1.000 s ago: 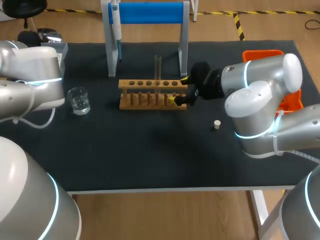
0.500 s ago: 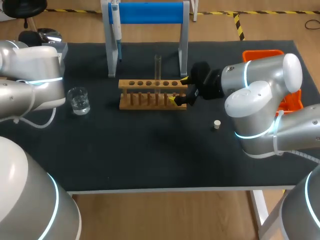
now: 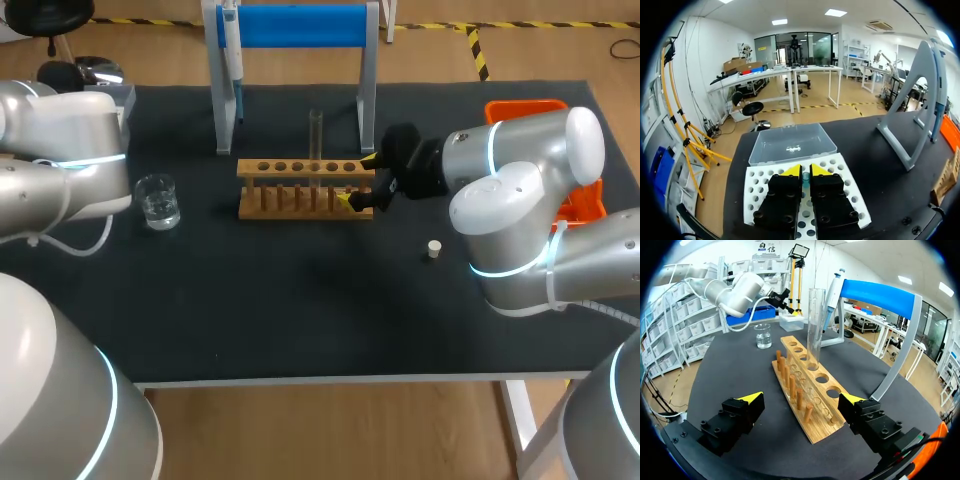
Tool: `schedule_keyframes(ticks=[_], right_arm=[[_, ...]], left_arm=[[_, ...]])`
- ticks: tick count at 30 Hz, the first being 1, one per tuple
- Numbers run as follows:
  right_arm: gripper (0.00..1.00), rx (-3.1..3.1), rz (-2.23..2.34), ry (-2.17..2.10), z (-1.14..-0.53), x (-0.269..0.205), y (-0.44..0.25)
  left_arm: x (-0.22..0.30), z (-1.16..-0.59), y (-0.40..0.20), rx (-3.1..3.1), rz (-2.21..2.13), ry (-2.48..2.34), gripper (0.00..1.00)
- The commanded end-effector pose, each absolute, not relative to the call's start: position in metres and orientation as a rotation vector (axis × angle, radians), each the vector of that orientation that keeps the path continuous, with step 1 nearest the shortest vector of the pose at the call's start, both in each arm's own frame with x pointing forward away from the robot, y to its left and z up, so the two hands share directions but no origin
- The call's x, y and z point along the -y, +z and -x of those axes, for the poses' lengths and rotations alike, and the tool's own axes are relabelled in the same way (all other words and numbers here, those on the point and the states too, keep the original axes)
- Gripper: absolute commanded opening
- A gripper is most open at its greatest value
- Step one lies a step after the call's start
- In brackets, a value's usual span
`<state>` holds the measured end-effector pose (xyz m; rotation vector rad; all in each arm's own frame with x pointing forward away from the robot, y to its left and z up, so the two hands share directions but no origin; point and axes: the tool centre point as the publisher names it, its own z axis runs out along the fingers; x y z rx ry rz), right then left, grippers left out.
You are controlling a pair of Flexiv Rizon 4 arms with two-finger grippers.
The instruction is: Invert the test tube, pick up the pipette, mount the tip to pipette, aspirate from beaker and dispense into the tube, eject the tip, return the pipette, and cap with the stopper.
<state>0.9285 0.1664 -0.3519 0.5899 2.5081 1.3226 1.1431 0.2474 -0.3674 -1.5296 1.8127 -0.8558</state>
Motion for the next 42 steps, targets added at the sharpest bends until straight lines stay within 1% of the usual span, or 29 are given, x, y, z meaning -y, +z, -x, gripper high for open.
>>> schedule_keyframes(ticks=[1, 20, 42], right_arm=[[1.0, -2.513, -0.59, 1.32, -0.928, -0.166, -0.351], [1.0, -2.513, -0.59, 1.32, -0.928, -0.166, -0.351], [1.0, -2.513, -0.59, 1.32, -0.928, -0.166, -0.351]], left_arm=[[-0.245, -1.141, -0.367, -1.815, 1.523, -0.85, 0.0], [-0.245, -1.143, -0.349, -1.79, 1.504, -0.845, 0.0], [-0.248, -1.137, -0.308, -1.695, 1.456, -0.847, 0.0]])
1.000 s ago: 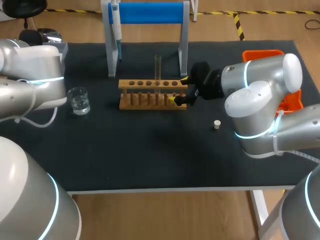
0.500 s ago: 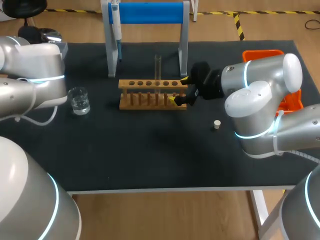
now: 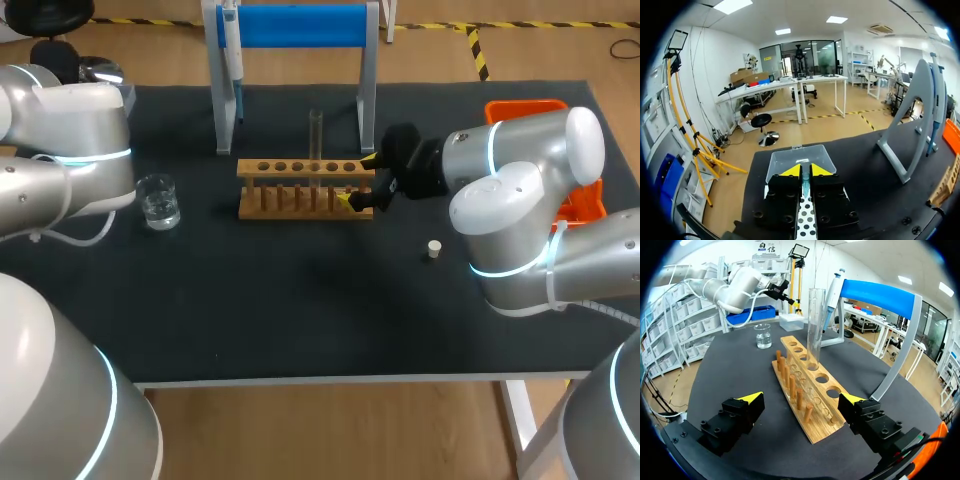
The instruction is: Invert the test tube, pick up the pipette, mount the tip to pipette, aspirate from beaker and dispense into the tube, eject the tip, return the pipette, and cap with the stopper.
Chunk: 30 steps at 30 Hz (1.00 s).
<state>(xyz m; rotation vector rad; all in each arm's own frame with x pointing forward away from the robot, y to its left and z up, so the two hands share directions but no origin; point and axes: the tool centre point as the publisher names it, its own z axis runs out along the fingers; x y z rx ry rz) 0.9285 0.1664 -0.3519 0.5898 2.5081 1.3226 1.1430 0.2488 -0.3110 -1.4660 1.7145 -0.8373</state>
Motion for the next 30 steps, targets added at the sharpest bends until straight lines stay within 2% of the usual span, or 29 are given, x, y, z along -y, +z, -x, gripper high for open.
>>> schedule_keyframes(ticks=[1, 10, 19, 27, 30], right_arm=[[1.0, -2.513, -0.59, 1.32, -0.928, -0.166, -0.351], [1.0, -2.513, -0.59, 1.32, -0.928, -0.166, -0.351], [1.0, -2.513, -0.59, 1.32, -0.928, -0.166, -0.351], [1.0, -2.513, -0.59, 1.32, -0.928, -0.166, -0.351], [1.0, -2.513, -0.59, 1.32, -0.928, -0.166, -0.351]], left_arm=[[-0.248, -1.136, -0.305, -1.689, 1.453, -0.849, 0.0], [-0.235, -1.12, -0.269, -1.655, 1.399, -0.889, 0.0], [-0.171, -1.082, -0.215, -1.845, 1.162, -1.02, 0.0], [-0.108, -1.026, -0.186, -2.111, 0.893, -1.246, 0.0], [-0.108, -1.026, -0.186, -2.111, 0.893, -1.246, 0.0]])
